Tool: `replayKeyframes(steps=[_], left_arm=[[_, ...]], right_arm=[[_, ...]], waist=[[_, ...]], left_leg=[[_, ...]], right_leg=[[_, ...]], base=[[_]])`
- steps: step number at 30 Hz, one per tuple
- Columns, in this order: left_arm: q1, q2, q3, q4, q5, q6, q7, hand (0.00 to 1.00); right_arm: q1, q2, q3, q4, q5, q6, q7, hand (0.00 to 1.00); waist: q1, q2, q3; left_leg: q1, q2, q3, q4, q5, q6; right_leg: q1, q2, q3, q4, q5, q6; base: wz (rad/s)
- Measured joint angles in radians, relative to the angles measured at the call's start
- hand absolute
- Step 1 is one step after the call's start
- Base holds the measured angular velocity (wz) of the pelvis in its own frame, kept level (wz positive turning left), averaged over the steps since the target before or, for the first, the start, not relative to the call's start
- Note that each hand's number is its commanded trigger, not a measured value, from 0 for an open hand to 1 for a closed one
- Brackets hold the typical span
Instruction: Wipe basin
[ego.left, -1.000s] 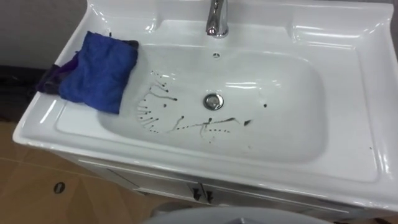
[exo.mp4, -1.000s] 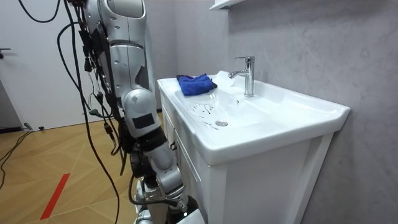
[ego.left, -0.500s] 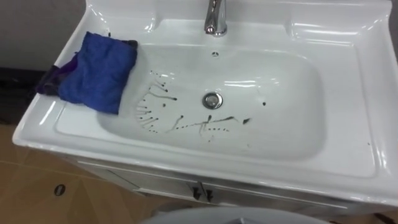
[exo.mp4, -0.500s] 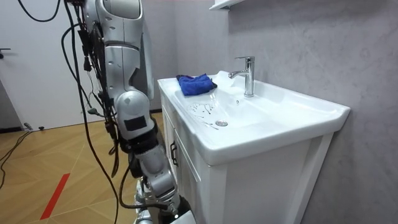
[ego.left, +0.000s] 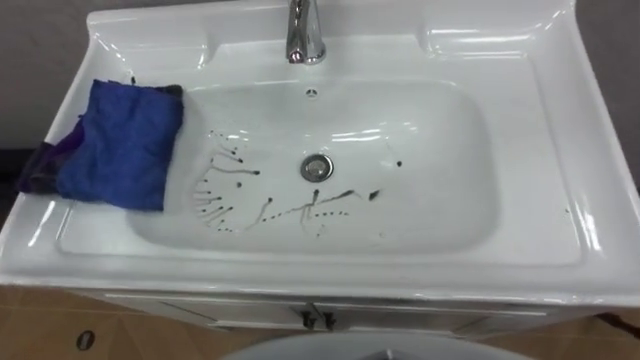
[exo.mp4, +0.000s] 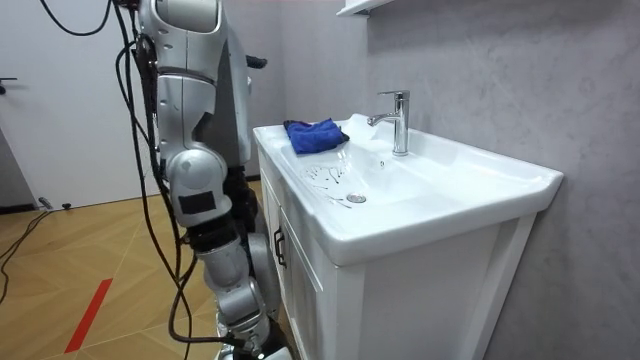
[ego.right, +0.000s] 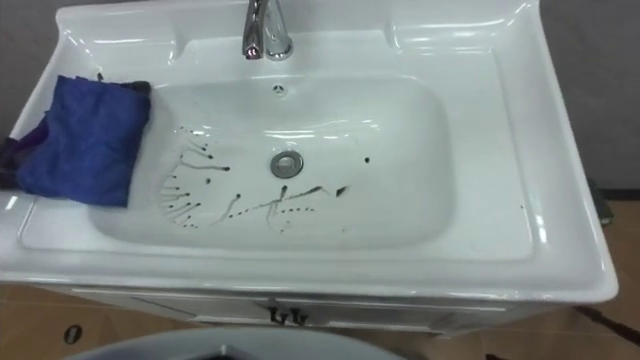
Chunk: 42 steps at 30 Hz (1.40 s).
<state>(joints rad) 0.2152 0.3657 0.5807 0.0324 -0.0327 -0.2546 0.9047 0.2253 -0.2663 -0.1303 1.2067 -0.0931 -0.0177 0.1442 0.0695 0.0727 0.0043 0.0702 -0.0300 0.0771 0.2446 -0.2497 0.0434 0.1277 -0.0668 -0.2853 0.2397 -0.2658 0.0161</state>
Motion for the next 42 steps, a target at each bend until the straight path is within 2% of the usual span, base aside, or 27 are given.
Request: replayKeyframes(steps=[4,5,9,13,17,21,24,32,36,40,42], left_arm=[[0.000,-0.021,-0.078,0.000,0.021,0.001,-0.057,0.00],[0.002,-0.036,-0.102,0.000,0.047,0.001,-0.073,0.00],[0.005,-0.081,-0.181,0.000,0.075,0.005,-0.134,0.00],[0.005,-0.088,-0.223,0.000,0.078,0.006,-0.179,0.00],[0.005,-0.093,-0.285,0.000,0.094,0.008,-0.247,0.00],[0.005,-0.119,-0.344,0.034,0.137,0.011,-0.310,0.00],[0.005,-0.130,-0.359,0.081,0.160,0.014,-0.335,0.00],[0.006,-0.130,-0.358,0.155,0.204,0.014,-0.319,0.00],[0.018,-0.130,-0.357,0.175,0.213,0.014,-0.296,0.00],[0.018,-0.130,-0.357,0.210,0.226,0.014,-0.283,0.00],[0.019,-0.130,-0.357,0.245,0.227,0.015,-0.283,0.00]], right_arm=[[-0.019,0.009,0.000,-0.001,0.000,-0.001,0.013,0.00],[-0.020,0.009,0.001,0.004,0.000,-0.001,0.013,0.00],[-0.028,0.017,0.001,0.013,0.003,0.008,0.026,0.00],[-0.027,0.021,0.020,0.014,0.007,0.014,0.040,0.00],[-0.030,0.024,0.033,0.016,0.007,0.014,0.054,0.00],[-0.039,0.028,0.050,0.017,0.007,0.014,0.054,0.00],[-0.042,0.030,0.051,0.016,0.009,0.014,0.051,0.00],[-0.047,0.030,0.070,0.017,0.013,0.014,0.046,0.00],[-0.046,0.030,0.070,0.017,0.013,0.014,0.048,0.00],[-0.048,0.030,0.069,0.029,0.013,0.012,0.048,0.00],[-0.049,0.030,0.069,0.035,0.014,0.012,0.044,0.00]], waist=[[-0.025,-0.005,0.0019],[-0.038,-0.010,0.0025],[-0.044,-0.022,0.0024],[-0.042,-0.032,-0.0012],[-0.043,-0.040,-0.0011],[-0.044,-0.048,0.0041],[-0.043,-0.049,0.0045],[-0.034,-0.051,0.0015],[-0.034,-0.052,-0.0082],[-0.034,-0.052,-0.0093],[-0.034,-0.048,-0.0074]], left_leg=[[-0.006,0.001,0.003,0.003,0.000,0.000],[-0.006,0.000,0.003,0.001,0.000,0.000],[-0.005,0.001,0.007,-0.007,0.000,0.000],[-0.004,0.005,0.017,-0.010,0.000,0.000],[-0.002,0.006,0.027,-0.007,0.000,0.000],[0.006,0.006,0.028,-0.007,0.000,0.000],[0.007,0.008,0.028,-0.007,0.000,0.000],[0.003,0.013,0.027,-0.006,0.001,-0.001],[0.004,0.014,0.027,-0.006,0.001,-0.002],[0.005,0.014,0.027,-0.006,0.002,-0.003],[0.007,0.014,0.027,-0.006,0.002,-0.003]], right_leg=[[-0.007,0.001,0.007,0.001,0.000,0.000],[-0.006,0.000,0.006,0.002,0.000,0.000],[-0.007,0.003,0.010,-0.001,0.001,-0.001],[-0.015,0.007,0.030,-0.002,0.002,-0.003],[-0.017,0.006,0.040,-0.002,0.004,-0.002],[-0.010,0.006,0.039,-0.003,0.004,-0.002],[-0.009,0.009,0.039,-0.003,0.005,-0.004],[-0.015,0.013,0.037,0.000,0.008,-0.009],[-0.015,0.015,0.038,0.000,0.009,-0.010],[-0.013,0.015,0.038,-0.002,0.009,-0.010],[-0.010,0.016,0.038,-0.002,0.009,-0.010]], base=[[-0.04],[0.00],[-0.03],[-0.09],[-0.06],[0.00],[0.00],[0.00],[0.00],[0.00],[0.00]])
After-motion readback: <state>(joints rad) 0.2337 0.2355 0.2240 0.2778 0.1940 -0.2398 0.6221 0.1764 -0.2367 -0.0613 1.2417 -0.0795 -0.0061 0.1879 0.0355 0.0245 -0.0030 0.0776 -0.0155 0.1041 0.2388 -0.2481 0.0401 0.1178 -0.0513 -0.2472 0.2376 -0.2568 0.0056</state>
